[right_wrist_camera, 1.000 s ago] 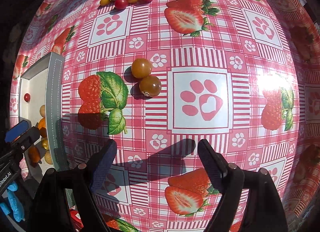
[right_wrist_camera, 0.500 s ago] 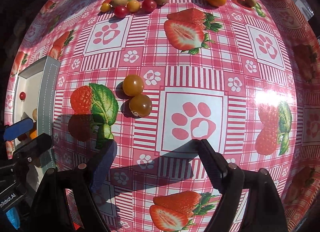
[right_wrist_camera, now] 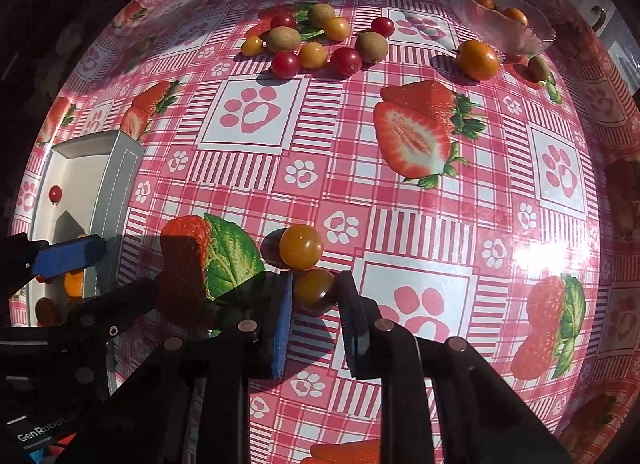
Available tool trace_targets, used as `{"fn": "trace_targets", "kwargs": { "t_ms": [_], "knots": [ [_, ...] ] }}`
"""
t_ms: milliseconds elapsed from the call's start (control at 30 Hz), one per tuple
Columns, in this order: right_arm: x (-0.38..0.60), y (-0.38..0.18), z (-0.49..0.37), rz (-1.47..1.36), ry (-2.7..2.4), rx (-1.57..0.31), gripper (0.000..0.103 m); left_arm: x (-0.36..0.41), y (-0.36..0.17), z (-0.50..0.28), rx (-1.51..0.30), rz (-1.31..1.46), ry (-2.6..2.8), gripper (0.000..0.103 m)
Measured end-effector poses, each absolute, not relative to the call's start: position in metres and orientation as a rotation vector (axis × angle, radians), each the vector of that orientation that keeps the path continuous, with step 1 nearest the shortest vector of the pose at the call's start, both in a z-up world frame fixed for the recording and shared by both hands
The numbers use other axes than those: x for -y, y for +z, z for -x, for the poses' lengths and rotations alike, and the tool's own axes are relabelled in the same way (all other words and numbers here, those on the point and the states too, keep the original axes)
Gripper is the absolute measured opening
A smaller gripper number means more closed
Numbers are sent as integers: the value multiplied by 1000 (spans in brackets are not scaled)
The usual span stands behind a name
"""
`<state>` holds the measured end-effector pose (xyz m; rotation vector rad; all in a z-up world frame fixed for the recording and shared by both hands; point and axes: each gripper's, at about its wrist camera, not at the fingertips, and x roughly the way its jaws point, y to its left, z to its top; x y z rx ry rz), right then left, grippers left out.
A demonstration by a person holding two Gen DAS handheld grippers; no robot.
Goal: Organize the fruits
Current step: 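Grasp a yellow cherry tomato with the right tool while the left grasps another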
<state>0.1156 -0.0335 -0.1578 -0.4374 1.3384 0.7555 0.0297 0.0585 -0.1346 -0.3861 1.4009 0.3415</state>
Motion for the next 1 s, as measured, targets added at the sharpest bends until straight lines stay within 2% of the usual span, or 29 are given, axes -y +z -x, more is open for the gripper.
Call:
{"fn": "trace_targets", "kwargs": {
  "t_ms": [733, 800, 867, 900, 1000],
  "knots": [
    [117, -155, -150, 304, 673, -1384, 25, -10, -164, -115, -1354, 307, 248, 59],
    [117, -155, -153, 289, 680, -1397, 25, -5, -164, -122, -1351, 283, 261, 50],
    [121, -153, -155, 276, 684, -1403, 25, -1, -165, -125, -1348, 263, 267, 31],
    [123, -152, -155, 271, 685, -1406, 25, -1, -164, -125, -1348, 271, 264, 26],
    [131, -148, -157, 252, 691, -1416, 25, -5, -159, -117, -1353, 320, 233, 23]
  ]
}}
